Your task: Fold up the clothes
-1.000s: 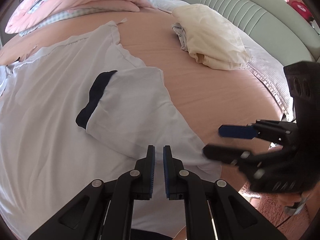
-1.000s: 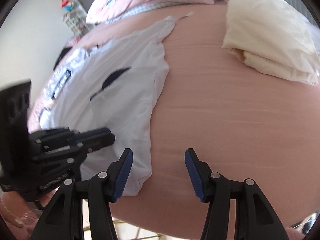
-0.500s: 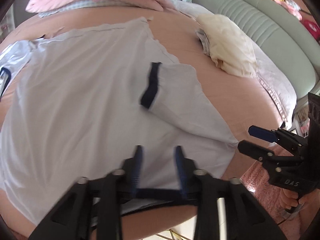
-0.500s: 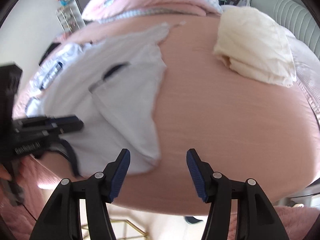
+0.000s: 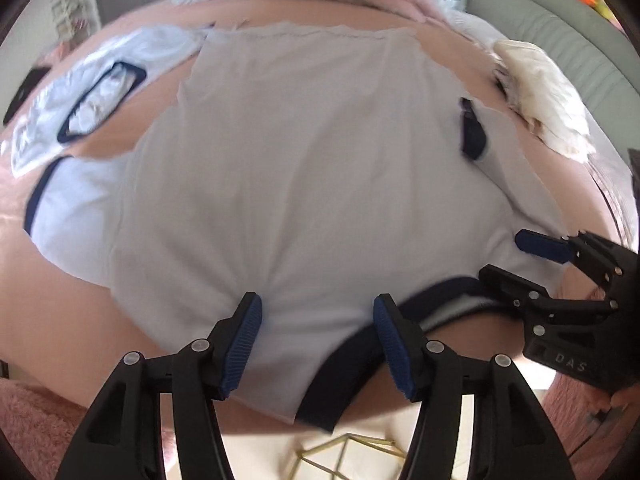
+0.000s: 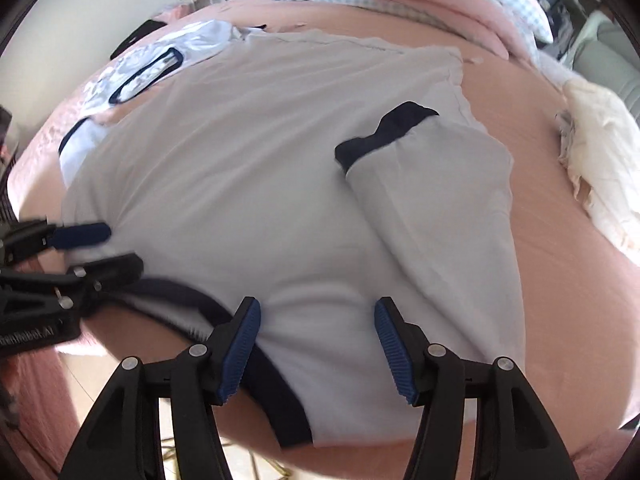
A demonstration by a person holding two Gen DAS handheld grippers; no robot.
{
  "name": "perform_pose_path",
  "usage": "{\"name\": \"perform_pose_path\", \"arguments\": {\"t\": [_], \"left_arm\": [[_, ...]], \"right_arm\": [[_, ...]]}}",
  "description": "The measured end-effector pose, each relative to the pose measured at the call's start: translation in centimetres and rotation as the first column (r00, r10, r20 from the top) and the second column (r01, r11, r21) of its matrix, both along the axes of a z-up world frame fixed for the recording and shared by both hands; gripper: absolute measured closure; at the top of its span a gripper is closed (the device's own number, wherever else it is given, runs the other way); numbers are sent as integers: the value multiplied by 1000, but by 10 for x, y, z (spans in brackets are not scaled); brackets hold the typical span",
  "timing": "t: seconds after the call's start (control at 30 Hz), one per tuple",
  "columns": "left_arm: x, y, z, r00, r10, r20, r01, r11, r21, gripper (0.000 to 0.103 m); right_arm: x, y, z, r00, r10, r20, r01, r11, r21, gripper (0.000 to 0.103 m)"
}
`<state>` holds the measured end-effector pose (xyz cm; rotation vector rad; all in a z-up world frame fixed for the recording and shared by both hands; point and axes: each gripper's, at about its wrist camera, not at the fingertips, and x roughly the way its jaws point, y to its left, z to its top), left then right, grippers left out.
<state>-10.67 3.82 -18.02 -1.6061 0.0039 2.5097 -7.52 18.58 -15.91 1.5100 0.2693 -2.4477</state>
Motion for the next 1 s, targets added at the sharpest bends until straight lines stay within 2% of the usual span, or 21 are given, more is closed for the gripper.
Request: {"name": "perform_pose_path", "arguments": {"t": [0.13,0.2,0.23,0.27,0.33,0.37,0.4,0.5,0.6,0.67,0.77,0.83,0.9,0.93,0.97,1.0], "left_arm": [[20,-9,7,1000,7,-9,-7,1000,19,48],[24,-31,16,993,108,-52,-104,992,75,48],[24,-47,20,980,187,-71,-179,978,104,48],[24,-64,23,960,266,-86,-253,958,135,48],[21,-103,24,900,430,-70,-405,886,228,48],[19,-121,21,875,482,-45,-452,847,279,48],[17,-135,19,856,516,-27,-484,820,305,48],[10,-166,13,828,561,-10,-531,790,307,48],[5,-188,9,817,576,20,-546,762,349,48],[-1,-196,6,817,577,20,-545,759,355,48],[-13,-206,-2,834,550,35,-513,751,417,48],[-25,-210,-9,848,528,44,-481,733,482,48],[-30,-209,-10,852,523,29,-464,729,504,50],[-32,-208,-9,852,523,17,-458,729,508,66],[-32,-208,-8,850,527,6,-457,732,506,92],[-30,-208,-6,846,534,-4,-461,735,497,98]], "right_arm": [[24,19,4,999,-25,24,26,999,-18,43],[31,28,8,998,-46,43,47,999,-24,44],[33,28,12,998,-51,35,51,999,-10,44],[35,29,17,998,-55,27,55,999,-2,44],[34,28,27,998,-58,16,58,998,-32,44],[32,27,32,998,-58,9,58,997,-54,44],[29,25,37,998,-56,3,56,996,-75,44],[12,12,49,1000,-27,-10,26,993,-118,44],[-12,-21,56,999,31,-39,-36,992,-117,44],[-23,-49,59,995,84,-46,-89,989,-122,44],[-41,-94,56,988,149,-33,-152,982,-115,44],[-49,-118,47,987,158,-15,-159,983,-97,44],[-51,-131,33,987,160,17,-157,982,-108,44],[-52,-136,25,986,163,34,-158,981,-115,44],[-53,-142,17,985,165,52,-158,980,-122,44],[-52,-146,10,984,170,62,-162,980,-116,44]]}}
